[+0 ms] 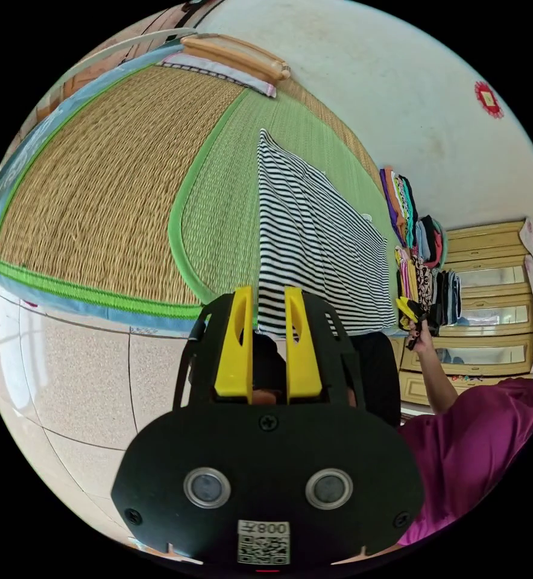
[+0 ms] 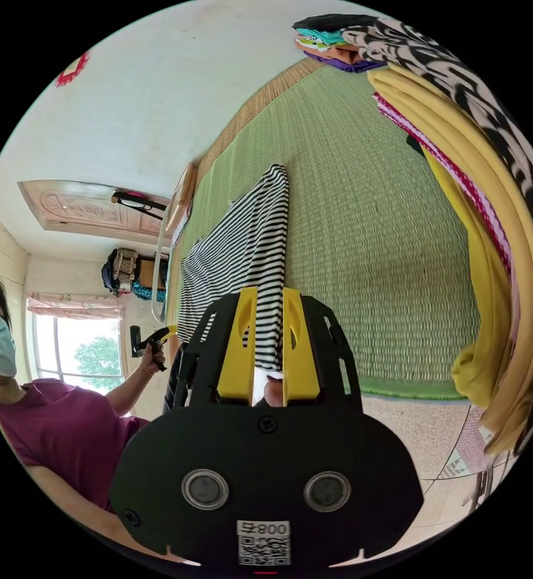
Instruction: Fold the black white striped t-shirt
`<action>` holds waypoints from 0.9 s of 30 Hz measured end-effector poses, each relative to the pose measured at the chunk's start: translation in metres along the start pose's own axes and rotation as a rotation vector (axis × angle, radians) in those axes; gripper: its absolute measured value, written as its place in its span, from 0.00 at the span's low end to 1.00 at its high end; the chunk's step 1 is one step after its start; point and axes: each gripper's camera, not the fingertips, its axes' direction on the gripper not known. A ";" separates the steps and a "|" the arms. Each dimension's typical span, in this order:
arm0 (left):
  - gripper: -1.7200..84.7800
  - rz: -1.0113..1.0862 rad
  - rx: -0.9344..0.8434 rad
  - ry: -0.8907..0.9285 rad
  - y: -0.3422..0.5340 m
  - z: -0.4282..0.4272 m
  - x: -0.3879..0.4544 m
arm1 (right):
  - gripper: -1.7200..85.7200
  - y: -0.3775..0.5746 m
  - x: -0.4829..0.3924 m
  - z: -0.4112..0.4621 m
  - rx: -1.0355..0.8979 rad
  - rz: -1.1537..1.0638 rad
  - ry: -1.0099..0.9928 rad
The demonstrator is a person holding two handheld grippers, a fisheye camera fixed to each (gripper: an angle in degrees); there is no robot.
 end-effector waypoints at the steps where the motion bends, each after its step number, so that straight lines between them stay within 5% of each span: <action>1: 0.11 -0.001 -0.009 -0.005 0.003 0.003 -0.001 | 0.10 0.011 0.003 -0.003 -0.001 0.006 0.004; 27: 0.03 0.049 0.025 -0.058 0.041 0.054 0.025 | 0.03 0.078 0.006 0.010 -0.117 -0.004 0.018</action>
